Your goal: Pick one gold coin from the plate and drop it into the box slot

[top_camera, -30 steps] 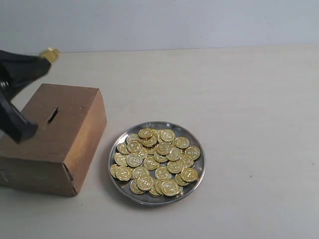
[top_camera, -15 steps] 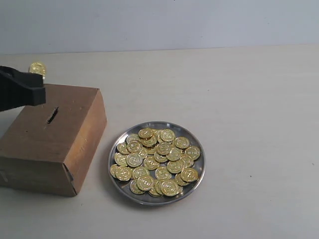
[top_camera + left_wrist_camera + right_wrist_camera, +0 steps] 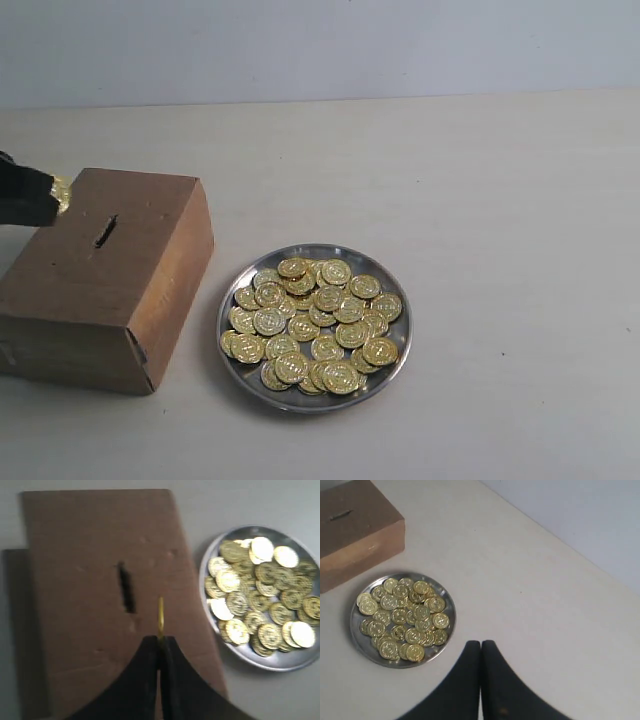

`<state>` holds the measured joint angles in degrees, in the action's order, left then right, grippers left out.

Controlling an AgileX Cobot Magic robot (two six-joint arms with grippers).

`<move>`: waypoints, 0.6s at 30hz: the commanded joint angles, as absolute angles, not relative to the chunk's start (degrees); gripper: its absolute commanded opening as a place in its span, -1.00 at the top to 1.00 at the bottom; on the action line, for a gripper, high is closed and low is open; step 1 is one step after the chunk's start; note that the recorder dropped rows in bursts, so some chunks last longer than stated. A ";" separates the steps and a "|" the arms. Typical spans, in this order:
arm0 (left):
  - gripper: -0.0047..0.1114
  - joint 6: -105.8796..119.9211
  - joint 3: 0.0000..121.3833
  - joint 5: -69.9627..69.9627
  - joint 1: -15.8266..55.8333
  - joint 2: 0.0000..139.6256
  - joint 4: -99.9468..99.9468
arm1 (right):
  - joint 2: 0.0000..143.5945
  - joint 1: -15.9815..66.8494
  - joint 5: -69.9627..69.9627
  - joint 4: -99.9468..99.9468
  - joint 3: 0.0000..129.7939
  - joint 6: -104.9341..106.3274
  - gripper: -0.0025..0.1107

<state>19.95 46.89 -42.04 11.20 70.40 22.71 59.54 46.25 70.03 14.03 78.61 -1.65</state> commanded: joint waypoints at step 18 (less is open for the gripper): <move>0.92 17.58 60.57 -54.12 9.37 89.24 18.82 | 59.35 46.21 65.62 12.50 69.62 -1.66 0.96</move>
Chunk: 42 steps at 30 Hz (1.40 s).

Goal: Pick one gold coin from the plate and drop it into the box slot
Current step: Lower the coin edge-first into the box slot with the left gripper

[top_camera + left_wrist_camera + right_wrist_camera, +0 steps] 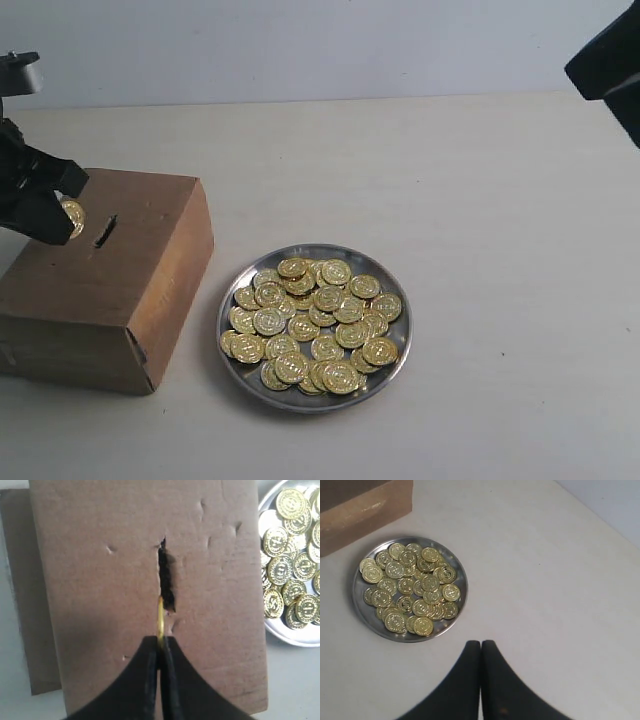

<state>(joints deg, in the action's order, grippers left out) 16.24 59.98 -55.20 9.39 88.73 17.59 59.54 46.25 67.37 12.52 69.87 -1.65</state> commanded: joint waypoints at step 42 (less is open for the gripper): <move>0.82 19.48 61.62 -50.75 11.31 93.56 18.81 | 59.35 46.21 65.47 12.37 69.62 -1.66 0.96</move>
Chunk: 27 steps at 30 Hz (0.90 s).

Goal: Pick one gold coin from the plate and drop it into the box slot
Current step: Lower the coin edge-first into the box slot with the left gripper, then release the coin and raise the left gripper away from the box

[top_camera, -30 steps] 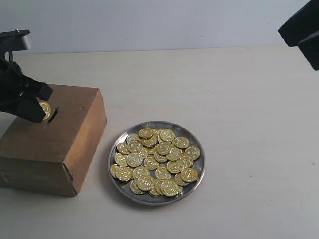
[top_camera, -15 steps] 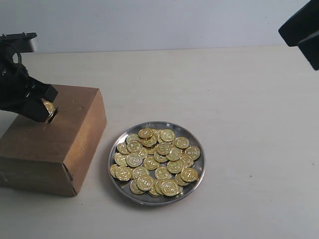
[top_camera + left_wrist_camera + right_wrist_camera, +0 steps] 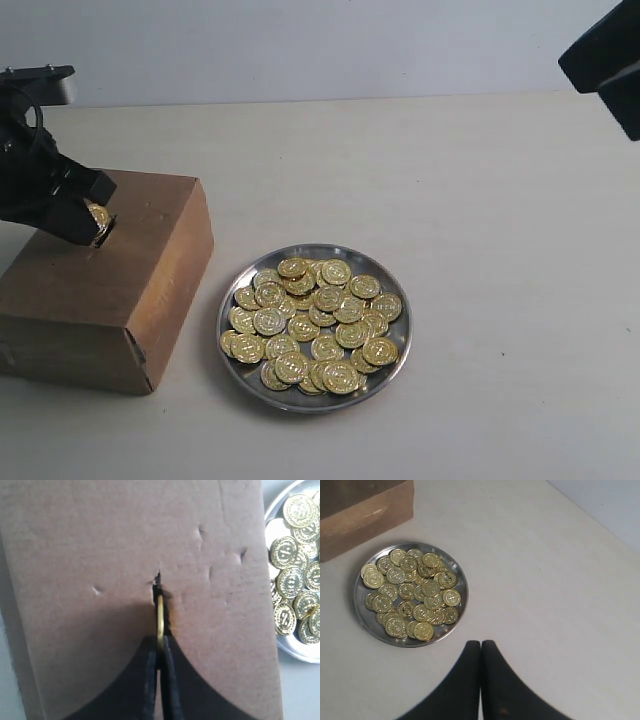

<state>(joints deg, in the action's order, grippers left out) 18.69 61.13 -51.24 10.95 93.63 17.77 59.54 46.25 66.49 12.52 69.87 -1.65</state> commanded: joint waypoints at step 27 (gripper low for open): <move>0.92 19.35 46.08 -24.27 11.43 50.00 28.64 | 34.27 46.21 34.44 22.23 52.26 -19.38 0.96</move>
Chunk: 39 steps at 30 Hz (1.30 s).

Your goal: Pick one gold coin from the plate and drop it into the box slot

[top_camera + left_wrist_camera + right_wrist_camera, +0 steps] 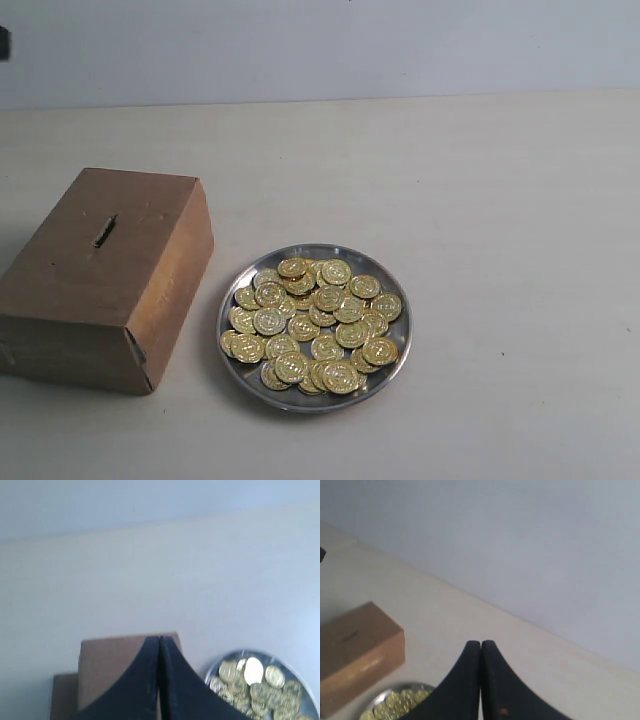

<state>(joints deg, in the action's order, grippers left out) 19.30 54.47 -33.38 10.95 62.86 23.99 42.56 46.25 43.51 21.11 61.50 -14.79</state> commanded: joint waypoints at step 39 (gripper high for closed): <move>0.92 31.44 0.00 -5.11 11.33 0.00 37.90 | 20.92 46.21 6.81 26.36 4.46 -28.60 0.96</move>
<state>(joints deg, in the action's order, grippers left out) 28.10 0.17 -4.51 10.95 0.31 39.22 21.12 46.25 5.45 24.54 4.73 -30.12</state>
